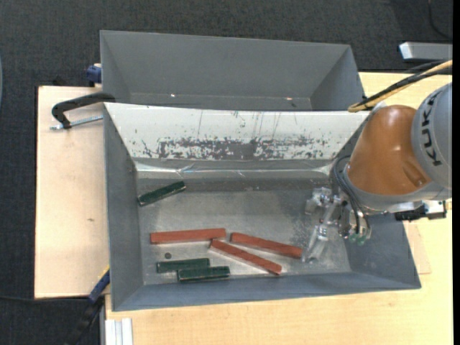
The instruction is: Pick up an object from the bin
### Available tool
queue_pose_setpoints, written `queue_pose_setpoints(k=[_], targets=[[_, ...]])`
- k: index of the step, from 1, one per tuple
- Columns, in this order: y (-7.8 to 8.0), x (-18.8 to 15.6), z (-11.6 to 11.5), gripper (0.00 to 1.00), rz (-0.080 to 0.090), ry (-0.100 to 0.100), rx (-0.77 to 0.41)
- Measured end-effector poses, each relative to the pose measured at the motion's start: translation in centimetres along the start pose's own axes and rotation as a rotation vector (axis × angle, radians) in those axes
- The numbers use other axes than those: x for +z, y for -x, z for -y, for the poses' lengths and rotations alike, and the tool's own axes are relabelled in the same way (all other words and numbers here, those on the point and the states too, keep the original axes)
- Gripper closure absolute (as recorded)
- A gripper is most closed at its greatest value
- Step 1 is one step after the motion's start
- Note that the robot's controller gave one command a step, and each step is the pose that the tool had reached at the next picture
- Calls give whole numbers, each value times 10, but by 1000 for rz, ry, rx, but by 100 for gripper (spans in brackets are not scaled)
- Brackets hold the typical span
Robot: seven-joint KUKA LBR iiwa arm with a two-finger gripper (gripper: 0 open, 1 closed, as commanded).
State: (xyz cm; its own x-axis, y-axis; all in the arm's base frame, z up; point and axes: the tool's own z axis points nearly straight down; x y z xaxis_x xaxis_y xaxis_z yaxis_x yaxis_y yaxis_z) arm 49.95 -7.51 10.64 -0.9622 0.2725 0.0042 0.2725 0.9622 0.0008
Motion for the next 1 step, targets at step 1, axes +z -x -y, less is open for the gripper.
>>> queue_pose_setpoints(k=[1], targets=[[-4,16,-21,0,2,1,42]])
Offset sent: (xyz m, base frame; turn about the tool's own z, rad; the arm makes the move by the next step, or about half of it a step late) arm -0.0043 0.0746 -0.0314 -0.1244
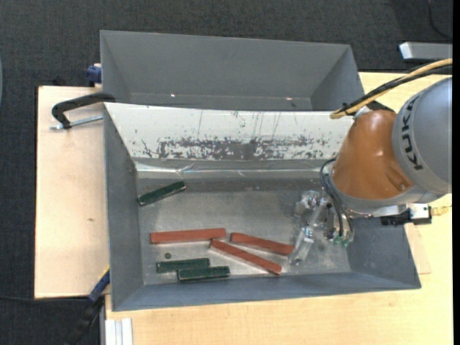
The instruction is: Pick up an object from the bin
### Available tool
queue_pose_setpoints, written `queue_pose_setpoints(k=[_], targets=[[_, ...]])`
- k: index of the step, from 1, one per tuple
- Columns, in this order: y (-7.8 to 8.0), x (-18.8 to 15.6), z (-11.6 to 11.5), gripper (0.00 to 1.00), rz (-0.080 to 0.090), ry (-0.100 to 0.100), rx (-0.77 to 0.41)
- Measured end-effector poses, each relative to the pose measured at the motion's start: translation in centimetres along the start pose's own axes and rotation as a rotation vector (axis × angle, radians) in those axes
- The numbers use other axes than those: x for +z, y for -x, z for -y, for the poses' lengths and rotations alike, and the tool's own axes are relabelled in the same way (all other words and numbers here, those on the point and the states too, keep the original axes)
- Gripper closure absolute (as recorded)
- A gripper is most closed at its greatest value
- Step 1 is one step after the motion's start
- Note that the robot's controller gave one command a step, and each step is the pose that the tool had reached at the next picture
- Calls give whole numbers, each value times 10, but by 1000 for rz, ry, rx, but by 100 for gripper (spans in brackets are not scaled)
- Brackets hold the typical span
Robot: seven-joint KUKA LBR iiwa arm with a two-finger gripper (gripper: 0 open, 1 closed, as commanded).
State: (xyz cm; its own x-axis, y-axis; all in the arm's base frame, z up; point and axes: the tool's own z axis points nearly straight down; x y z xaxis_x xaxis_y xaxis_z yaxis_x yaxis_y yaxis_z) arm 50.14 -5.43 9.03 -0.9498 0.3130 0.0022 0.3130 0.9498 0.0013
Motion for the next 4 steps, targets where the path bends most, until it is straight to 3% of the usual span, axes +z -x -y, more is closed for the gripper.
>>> queue_pose_setpoints(k=[1,2,3,4], targets=[[-22,15,-50,100,1,-1,-168],[-22,15,-50,100,1,-1,-168],[4,-101,-38,100,7,0,-148],[4,-101,-38,100,6,0,-148]])
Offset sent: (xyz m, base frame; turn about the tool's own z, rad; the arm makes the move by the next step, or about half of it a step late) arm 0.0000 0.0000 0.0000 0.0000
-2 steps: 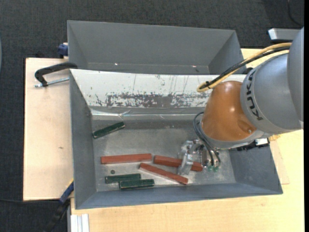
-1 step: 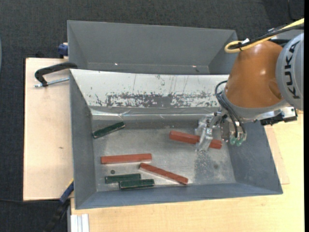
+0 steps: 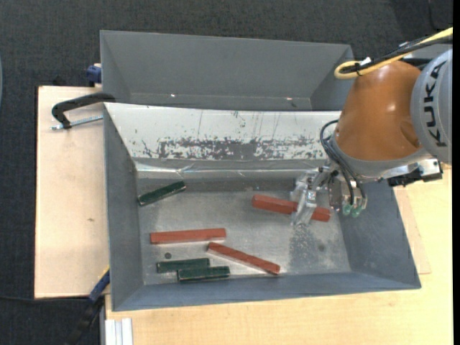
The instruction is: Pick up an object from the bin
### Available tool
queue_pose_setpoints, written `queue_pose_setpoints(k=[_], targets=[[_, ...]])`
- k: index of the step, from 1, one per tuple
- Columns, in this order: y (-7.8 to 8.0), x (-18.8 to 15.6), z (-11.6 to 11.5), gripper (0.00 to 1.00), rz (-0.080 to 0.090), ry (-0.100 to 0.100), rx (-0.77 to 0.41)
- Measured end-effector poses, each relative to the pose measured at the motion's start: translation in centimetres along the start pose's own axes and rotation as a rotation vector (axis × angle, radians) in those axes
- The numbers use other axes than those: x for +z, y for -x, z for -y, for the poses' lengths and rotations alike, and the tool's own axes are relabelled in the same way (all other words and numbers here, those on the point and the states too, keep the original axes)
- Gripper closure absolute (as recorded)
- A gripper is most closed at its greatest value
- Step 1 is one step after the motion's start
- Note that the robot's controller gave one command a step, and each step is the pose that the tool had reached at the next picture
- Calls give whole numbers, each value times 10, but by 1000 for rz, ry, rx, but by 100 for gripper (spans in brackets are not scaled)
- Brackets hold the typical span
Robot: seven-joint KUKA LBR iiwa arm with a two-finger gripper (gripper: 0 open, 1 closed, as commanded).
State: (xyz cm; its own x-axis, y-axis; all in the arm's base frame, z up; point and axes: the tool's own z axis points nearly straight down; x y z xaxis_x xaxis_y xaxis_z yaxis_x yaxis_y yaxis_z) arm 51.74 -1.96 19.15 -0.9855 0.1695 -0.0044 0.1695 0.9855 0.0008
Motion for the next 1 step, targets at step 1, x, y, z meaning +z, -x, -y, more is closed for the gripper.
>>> queue_pose_setpoints(k=[1], targets=[[6,-30,8,100,-3,0,-89]])
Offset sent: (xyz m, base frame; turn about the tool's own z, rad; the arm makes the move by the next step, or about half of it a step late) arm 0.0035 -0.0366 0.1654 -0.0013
